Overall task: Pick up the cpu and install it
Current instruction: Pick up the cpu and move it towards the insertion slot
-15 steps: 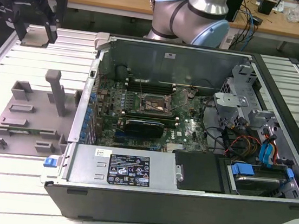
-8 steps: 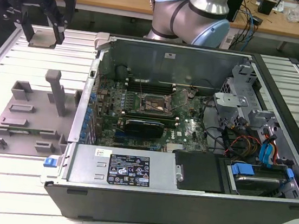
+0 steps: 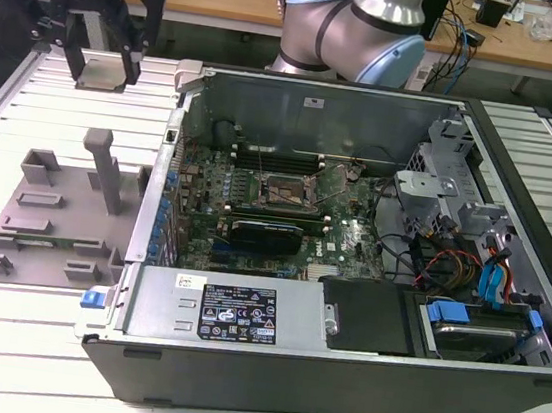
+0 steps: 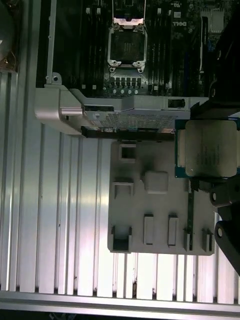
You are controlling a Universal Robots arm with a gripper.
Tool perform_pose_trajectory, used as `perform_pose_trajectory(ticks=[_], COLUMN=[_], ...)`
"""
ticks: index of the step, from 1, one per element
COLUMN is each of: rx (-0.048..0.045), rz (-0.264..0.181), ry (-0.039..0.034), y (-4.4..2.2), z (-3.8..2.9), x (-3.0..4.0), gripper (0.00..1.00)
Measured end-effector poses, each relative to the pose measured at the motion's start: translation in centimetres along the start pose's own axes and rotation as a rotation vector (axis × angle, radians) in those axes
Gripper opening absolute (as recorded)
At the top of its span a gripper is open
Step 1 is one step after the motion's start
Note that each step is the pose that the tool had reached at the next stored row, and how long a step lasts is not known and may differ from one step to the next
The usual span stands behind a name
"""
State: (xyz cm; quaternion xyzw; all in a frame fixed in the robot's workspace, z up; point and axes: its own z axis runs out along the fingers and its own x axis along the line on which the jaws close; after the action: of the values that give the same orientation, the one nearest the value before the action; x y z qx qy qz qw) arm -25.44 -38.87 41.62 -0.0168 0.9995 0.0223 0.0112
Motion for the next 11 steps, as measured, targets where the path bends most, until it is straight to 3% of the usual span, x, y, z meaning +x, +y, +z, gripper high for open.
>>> perform_pose_trajectory(ticks=[4, 11], rx=[0.0, 0.0], rz=[0.0, 0.0], ry=[0.0, 0.0], y=[-0.05, -0.1], z=[0.03, 0.06], x=[-1.36, -2.94], gripper=[0.55, 0.55])
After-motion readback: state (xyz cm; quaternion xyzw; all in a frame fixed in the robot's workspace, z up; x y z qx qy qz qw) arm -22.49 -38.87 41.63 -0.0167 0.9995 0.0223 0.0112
